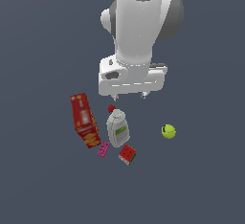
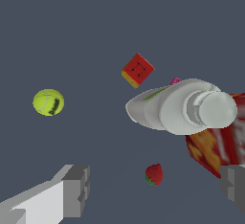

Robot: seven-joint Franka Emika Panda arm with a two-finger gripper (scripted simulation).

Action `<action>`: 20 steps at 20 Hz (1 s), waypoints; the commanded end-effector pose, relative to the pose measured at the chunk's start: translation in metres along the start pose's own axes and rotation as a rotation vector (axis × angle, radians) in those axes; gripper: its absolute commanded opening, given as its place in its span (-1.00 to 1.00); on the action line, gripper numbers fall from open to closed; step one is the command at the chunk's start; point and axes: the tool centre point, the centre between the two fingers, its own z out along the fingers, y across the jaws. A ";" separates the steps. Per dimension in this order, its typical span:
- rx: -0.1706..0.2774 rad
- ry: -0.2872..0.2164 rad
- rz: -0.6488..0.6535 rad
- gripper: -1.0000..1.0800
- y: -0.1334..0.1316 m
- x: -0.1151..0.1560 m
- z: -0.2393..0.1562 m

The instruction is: Pick up a designated object from a clutter of objects.

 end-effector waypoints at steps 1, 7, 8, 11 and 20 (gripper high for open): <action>-0.006 -0.002 -0.053 0.92 -0.018 0.010 0.017; -0.012 -0.002 -0.219 0.92 -0.077 0.035 0.072; -0.012 -0.002 -0.248 0.92 -0.089 0.038 0.082; -0.008 -0.001 -0.328 0.92 -0.120 0.044 0.110; 0.012 0.002 -0.482 0.92 -0.185 0.046 0.167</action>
